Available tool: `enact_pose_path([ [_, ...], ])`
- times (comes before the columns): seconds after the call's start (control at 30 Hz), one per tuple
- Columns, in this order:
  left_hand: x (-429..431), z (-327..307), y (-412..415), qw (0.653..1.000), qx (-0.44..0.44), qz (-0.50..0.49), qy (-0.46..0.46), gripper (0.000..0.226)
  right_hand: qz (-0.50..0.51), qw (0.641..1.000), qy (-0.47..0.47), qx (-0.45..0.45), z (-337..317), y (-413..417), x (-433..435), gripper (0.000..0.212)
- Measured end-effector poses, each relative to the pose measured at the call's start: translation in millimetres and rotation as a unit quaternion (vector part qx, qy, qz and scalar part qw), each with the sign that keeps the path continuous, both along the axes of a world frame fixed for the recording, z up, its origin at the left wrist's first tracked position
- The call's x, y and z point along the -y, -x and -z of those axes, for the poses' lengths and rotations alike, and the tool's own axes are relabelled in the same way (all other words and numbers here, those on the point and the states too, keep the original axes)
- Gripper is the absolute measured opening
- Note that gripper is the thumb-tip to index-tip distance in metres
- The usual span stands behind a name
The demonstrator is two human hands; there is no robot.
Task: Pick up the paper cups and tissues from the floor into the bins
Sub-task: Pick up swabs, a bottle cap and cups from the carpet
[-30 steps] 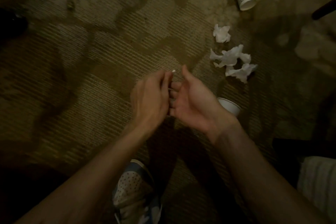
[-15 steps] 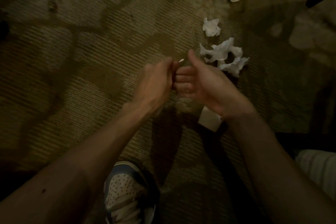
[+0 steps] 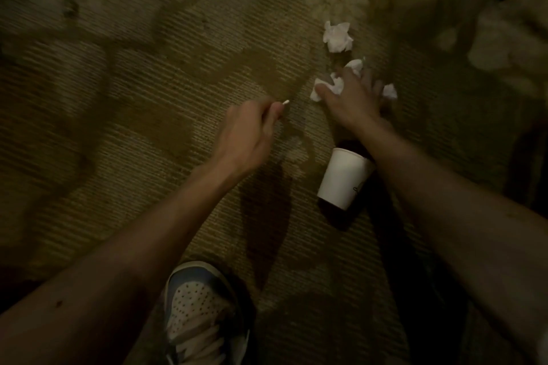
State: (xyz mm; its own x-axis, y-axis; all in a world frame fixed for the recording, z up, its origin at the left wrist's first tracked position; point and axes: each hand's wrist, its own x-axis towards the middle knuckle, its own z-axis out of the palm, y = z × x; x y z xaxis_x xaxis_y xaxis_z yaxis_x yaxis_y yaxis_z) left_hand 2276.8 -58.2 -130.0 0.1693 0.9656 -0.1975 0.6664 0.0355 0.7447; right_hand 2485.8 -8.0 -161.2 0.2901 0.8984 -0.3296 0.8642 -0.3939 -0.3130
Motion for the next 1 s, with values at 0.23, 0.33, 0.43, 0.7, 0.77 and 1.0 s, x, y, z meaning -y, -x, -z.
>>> enact_pose_path([
  [0.23,0,-7,6,0.996,0.042,-0.079,0.001,0.03,0.006,0.989,-0.052,-0.137,-12,14,-3,0.036],
  [0.33,-1,-11,4,0.985,0.083,-0.151,0.001,0.03,0.024,0.955,-0.022,-0.295,-36,49,5,0.036],
  [0.43,-1,-20,0,0.97,0.131,-0.2,-0.033,0.027,-0.014,0.903,0.0,-0.429,-60,85,15,0.033],
  [0.7,-6,-37,-4,0.918,0.272,-0.29,0.012,0.048,0.06,0.828,-0.024,-0.557,-79,129,29,0.034],
  [0.77,-5,-38,-6,0.907,0.299,-0.295,0.042,0.059,0.082,0.821,-0.03,-0.563,-78,135,36,0.03],
  [1.0,2,-47,-3,0.826,0.469,-0.266,0.166,0.063,0.063,0.838,-0.115,-0.53,-75,152,47,0.049],
])
